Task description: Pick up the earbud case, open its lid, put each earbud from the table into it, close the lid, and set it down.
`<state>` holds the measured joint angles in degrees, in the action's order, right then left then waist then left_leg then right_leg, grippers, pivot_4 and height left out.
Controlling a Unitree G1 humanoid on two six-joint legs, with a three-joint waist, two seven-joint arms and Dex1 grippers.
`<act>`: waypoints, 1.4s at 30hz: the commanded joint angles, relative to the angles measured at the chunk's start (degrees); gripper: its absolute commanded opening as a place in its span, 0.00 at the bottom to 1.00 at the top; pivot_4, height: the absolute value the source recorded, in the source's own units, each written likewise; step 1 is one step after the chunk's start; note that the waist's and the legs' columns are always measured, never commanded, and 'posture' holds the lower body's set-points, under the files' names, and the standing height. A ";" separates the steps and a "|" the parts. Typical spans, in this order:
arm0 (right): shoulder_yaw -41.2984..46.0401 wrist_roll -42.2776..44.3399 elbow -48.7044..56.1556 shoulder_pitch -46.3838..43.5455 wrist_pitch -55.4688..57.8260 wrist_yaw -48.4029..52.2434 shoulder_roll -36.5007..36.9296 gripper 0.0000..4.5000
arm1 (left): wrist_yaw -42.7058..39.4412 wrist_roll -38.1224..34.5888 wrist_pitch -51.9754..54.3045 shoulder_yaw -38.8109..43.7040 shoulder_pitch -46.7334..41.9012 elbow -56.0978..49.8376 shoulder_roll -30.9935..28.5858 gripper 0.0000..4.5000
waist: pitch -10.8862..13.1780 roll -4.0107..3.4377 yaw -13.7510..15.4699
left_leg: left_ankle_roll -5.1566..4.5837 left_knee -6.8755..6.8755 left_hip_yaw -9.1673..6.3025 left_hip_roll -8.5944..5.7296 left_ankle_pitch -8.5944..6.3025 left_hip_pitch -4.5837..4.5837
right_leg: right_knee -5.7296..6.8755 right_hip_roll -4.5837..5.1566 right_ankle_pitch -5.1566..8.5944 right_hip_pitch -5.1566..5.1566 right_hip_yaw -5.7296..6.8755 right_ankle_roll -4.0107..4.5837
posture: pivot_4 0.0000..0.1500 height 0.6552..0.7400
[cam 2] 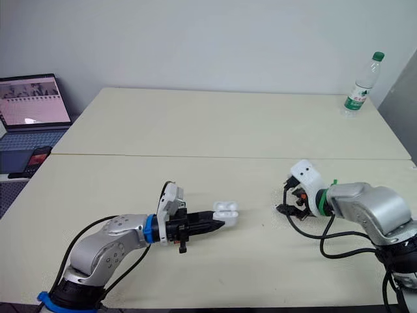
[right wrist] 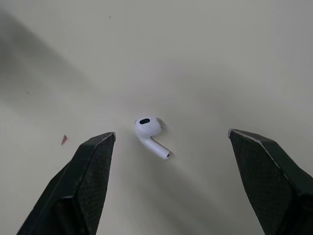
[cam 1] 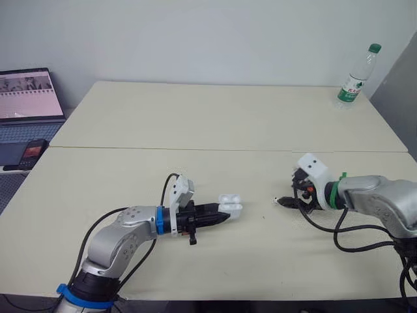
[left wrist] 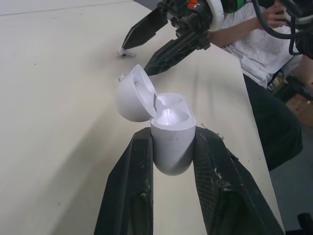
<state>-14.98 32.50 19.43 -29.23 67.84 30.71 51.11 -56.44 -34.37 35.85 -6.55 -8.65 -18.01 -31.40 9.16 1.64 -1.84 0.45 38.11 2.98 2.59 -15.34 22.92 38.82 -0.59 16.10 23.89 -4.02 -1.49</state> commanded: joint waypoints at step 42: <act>1.90 -23.74 -12.72 16.30 -38.74 35.02 20.77 0.20 | -6.29 -3.41 -1.08 -1.36 -1.55 -7.32 -5.11 0.17 | 0.01 0.01 0.04 | -0.01 0.04 0.22 0.06 0.01 -0.32 | 0.12 -0.11 0.01 -0.15 -0.08 -0.01 | 1.00 0.95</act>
<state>-14.45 10.11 7.68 -12.80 28.01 65.42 71.52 -62.02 -37.33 35.75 -7.80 -9.87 -24.15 -36.63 9.17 1.65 -1.80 0.44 38.15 3.18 2.64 -15.34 22.61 38.94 -0.70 16.11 23.73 -4.11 -1.50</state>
